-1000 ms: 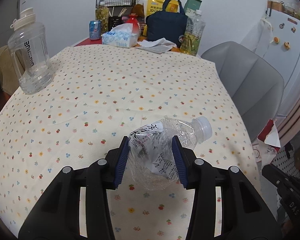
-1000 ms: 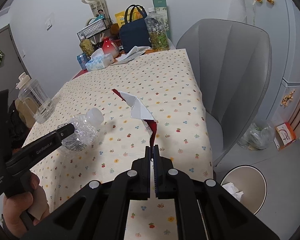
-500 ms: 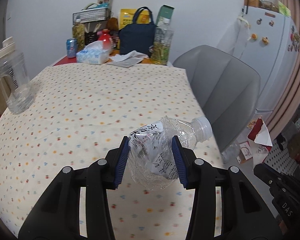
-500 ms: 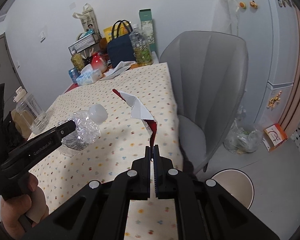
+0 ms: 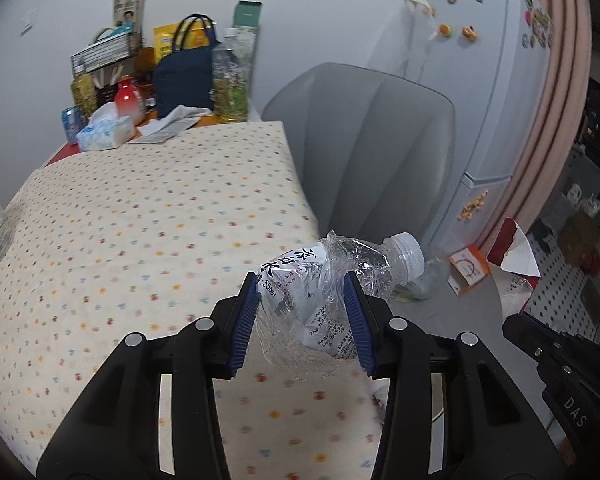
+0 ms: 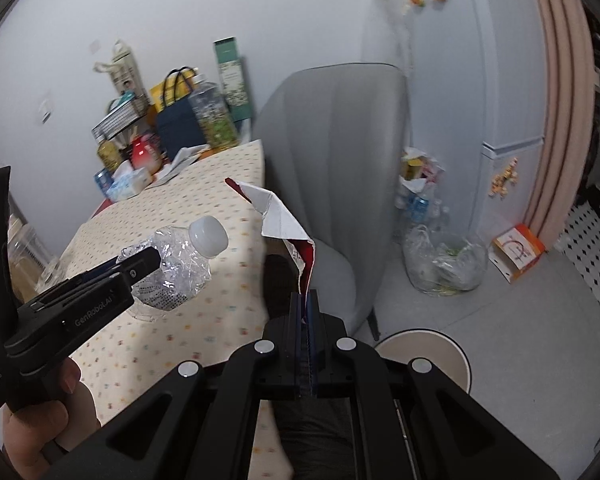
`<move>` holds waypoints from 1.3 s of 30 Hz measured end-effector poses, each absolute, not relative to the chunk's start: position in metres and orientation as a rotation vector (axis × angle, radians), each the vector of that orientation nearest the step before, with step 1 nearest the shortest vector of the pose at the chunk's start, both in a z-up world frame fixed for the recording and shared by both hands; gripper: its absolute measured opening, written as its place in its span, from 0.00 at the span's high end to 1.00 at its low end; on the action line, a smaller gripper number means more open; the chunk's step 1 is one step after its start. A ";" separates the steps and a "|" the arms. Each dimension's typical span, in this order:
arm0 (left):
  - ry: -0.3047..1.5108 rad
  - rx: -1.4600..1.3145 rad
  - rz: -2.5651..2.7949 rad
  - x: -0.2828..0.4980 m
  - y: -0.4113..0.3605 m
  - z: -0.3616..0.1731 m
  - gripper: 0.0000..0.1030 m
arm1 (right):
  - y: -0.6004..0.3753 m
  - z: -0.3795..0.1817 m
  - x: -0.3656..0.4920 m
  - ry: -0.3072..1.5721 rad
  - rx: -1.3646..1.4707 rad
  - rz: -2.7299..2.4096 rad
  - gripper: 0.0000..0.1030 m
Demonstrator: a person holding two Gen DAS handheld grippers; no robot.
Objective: Collect trash
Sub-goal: 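Carry the paper and crushed bottle with both tools over the bin, then open the right tool to drop the paper while the left tool releases the bottle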
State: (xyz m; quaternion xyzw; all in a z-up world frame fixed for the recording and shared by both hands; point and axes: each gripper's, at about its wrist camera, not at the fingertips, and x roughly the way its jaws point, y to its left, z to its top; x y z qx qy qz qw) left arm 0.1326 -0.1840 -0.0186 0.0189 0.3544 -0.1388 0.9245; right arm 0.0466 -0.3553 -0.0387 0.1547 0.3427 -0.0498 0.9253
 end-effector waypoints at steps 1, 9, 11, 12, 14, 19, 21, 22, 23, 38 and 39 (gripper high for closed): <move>0.730 0.047 -0.291 0.132 -0.191 -0.020 0.58 | -0.362 -0.041 0.045 0.703 0.326 -0.110 0.96; 0.754 0.110 -0.355 0.130 -0.247 -0.032 0.58 | -0.409 -0.060 0.029 0.719 0.372 -0.182 0.96; 0.755 0.123 -0.369 0.130 -0.258 -0.033 0.58 | -0.416 -0.064 0.027 0.724 0.381 -0.195 0.96; 0.756 0.131 -0.379 0.130 -0.266 -0.034 0.58 | -0.419 -0.067 0.025 0.726 0.386 -0.203 0.96; 0.760 0.141 -0.391 0.130 -0.276 -0.037 0.58 | -0.427 -0.072 0.023 0.734 0.394 -0.218 0.96; 0.781 0.163 -0.402 0.131 -0.292 -0.048 0.58 | -0.445 -0.088 0.023 0.757 0.415 -0.245 0.96; 0.788 0.170 -0.401 0.131 -0.294 -0.051 0.58 | -0.449 -0.095 0.025 0.767 0.426 -0.249 0.96; 0.792 0.173 -0.399 0.132 -0.295 -0.053 0.58 | -0.450 -0.098 0.026 0.773 0.429 -0.249 0.95; 0.794 0.175 -0.398 0.132 -0.296 -0.054 0.58 | -0.451 -0.102 0.027 0.782 0.433 -0.248 0.93; 0.845 0.233 -0.454 0.129 -0.336 -0.079 0.58 | -0.495 -0.126 0.005 0.782 0.486 -0.367 0.43; 0.847 0.237 -0.460 0.129 -0.340 -0.080 0.58 | -0.498 -0.127 0.004 0.780 0.491 -0.374 0.42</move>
